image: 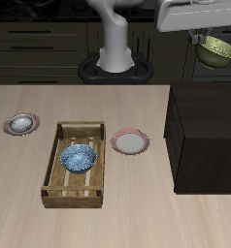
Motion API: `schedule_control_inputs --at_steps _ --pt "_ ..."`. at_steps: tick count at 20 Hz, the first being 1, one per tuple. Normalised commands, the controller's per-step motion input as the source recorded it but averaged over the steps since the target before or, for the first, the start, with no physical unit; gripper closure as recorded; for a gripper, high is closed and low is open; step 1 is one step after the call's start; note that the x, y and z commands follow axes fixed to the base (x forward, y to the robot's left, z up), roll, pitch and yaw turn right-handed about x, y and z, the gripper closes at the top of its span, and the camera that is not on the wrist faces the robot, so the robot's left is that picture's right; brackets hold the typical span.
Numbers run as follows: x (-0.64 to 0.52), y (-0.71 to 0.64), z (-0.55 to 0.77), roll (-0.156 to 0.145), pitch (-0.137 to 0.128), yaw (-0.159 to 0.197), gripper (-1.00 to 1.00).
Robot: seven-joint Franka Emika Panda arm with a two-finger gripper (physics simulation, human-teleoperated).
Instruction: Place the white bowl on the off-center plate and place the green bowl on top of the wooden shelf
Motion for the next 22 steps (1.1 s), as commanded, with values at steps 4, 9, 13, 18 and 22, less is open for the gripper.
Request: schedule_control_inputs --at_steps 4,9,13,18,22 --pt "0.04 0.21 -0.20 -0.017 0.017 0.028 1.00" --pt "0.08 0.03 -0.12 -0.024 0.011 0.022 1.00" --pt "0.06 0.06 -0.16 0.013 0.019 0.014 1.00" --pt "0.01 0.13 -0.24 0.044 0.023 0.035 1.00" --pt "0.07 -0.05 -0.27 0.003 0.034 0.008 1.00"
